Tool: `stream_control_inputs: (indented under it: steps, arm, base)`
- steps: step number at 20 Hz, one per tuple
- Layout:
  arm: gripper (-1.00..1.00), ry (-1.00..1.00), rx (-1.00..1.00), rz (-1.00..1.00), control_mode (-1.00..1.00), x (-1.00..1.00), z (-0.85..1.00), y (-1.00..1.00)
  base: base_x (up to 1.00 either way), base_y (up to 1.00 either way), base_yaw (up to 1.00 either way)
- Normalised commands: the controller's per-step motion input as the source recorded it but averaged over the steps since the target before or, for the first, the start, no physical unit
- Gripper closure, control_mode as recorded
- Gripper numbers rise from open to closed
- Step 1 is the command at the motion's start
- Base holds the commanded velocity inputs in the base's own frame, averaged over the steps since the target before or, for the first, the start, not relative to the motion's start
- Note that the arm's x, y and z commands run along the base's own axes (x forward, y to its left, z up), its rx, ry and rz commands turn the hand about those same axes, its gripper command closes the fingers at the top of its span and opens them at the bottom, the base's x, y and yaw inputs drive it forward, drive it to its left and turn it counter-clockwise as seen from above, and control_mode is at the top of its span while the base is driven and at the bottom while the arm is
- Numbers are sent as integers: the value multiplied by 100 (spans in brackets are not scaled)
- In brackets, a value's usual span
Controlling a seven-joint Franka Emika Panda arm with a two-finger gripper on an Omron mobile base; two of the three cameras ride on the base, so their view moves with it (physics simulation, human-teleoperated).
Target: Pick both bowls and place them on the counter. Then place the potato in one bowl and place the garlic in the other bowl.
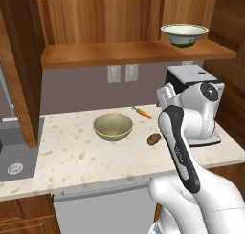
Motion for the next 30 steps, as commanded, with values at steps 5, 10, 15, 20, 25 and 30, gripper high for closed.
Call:
stream_control_inputs:
  steps: [5, 10, 15, 20, 25, 30]
  arm:
    - [-100, 1, 0, -6, -100, -32, 66, -22]
    - [-100, -3, 0, -7, -100, -38, 61, -30]
    - [-100, -8, 0, -11, -100, -35, 52, -28]
    - [-100, -17, 0, -16, -100, -34, 49, -26]
    - [-100, -8, 0, -23, -100, -26, 45, -23]
    - [-100, -3, -1, -24, -100, -13, 38, -23]
  base:
    - [0, 0, 0]
    - [0, 0, 0]
    - [0, 0, 0]
    - [0, 0, 0]
    - [0, 0, 0]
    - [0, 0, 0]
